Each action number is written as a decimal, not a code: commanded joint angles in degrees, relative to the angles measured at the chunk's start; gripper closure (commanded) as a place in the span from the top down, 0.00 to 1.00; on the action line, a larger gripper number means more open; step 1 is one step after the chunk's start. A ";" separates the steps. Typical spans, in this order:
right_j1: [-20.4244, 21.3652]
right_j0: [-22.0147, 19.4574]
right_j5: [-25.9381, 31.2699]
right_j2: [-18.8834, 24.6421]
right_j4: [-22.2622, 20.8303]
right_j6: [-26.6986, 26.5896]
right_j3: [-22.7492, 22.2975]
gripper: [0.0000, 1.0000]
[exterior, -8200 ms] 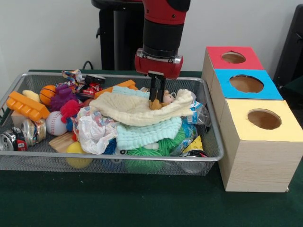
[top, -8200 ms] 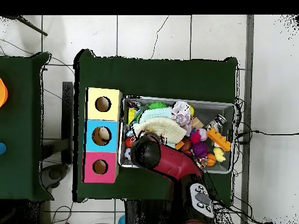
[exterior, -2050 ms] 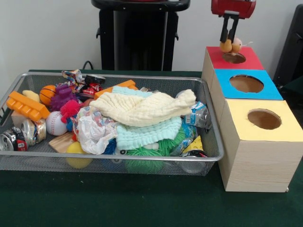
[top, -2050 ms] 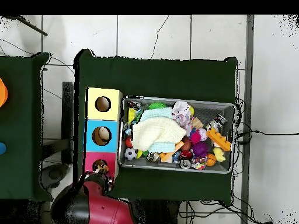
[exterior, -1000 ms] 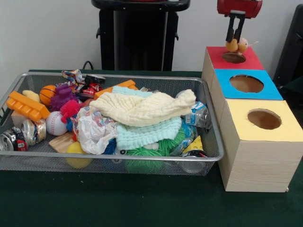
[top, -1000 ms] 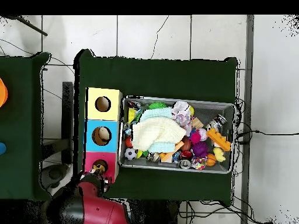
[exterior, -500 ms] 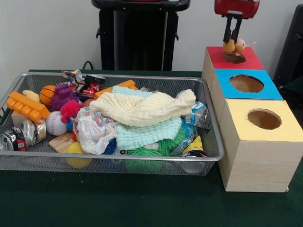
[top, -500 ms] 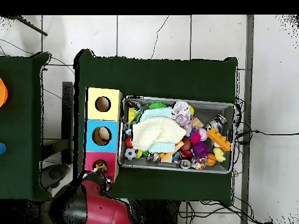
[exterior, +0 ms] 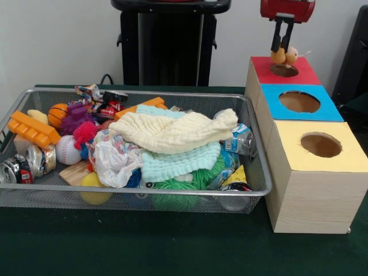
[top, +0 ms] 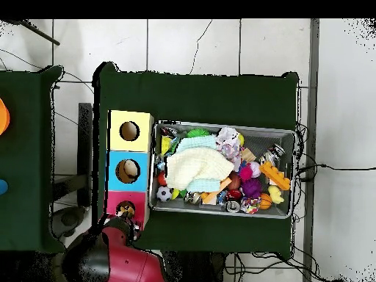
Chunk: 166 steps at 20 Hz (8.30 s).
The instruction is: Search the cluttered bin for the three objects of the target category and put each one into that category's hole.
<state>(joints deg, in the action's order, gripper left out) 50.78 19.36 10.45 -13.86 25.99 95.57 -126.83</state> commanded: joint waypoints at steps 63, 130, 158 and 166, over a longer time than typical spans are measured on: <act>-0.46 5.04 11.24 -5.85 3.60 18.01 7.40 0.00; -7.71 -1.15 -5.16 4.77 6.16 15.85 4.21 0.00; -9.78 -3.24 -8.87 7.38 5.47 15.72 3.78 0.00; -6.57 -2.14 -3.66 5.20 5.99 15.08 3.82 0.00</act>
<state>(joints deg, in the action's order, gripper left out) 43.87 18.00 4.87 -11.39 29.90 95.57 -122.61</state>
